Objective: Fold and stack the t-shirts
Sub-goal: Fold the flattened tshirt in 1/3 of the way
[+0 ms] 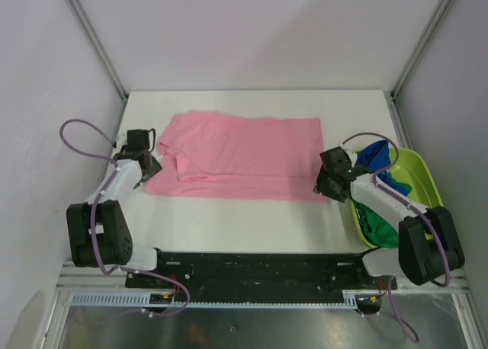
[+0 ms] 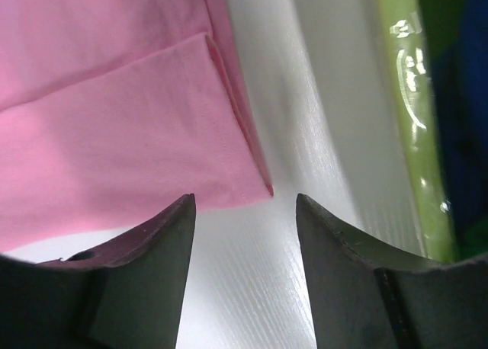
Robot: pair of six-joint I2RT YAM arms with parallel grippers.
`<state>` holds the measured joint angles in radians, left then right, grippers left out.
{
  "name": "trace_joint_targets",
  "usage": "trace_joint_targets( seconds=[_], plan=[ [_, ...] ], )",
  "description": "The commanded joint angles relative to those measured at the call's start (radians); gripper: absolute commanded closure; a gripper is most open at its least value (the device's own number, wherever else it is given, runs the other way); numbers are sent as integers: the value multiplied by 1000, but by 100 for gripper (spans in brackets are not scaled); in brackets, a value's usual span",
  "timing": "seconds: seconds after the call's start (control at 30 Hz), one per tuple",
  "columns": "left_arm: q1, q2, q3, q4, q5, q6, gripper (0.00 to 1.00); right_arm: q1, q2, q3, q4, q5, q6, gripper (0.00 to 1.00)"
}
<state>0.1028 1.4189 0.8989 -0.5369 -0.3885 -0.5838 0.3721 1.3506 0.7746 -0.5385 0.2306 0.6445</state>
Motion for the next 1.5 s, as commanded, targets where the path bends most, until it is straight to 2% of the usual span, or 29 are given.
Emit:
trace_joint_targets(
  seconds=[0.0,0.1,0.3,0.5,0.67,0.8,0.9,1.17,1.23,1.47],
  plan=[
    [-104,-67,90,27,18,116,34,1,-65,58,-22,55,-13,39],
    [-160,-43,100,26,77,116,38,5,-76,88,-18,57,-24,39],
    [-183,79,97,38,201,37,54,14,-38,126,20,40,-31,39],
    [-190,167,115,59,255,-5,57,23,7,137,47,29,-35,40],
    [-190,201,107,70,271,-35,58,25,18,138,54,27,-36,40],
    [-190,199,109,80,275,-38,63,25,22,138,55,27,-37,41],
    [-193,209,119,83,284,-37,68,27,23,138,56,27,-36,41],
    [-210,242,158,84,288,-39,94,28,17,138,55,30,-38,42],
    [-218,242,169,84,288,-36,97,27,16,138,56,31,-38,42],
    [-256,266,225,85,287,-3,100,26,18,138,61,33,-41,42]
  ],
)
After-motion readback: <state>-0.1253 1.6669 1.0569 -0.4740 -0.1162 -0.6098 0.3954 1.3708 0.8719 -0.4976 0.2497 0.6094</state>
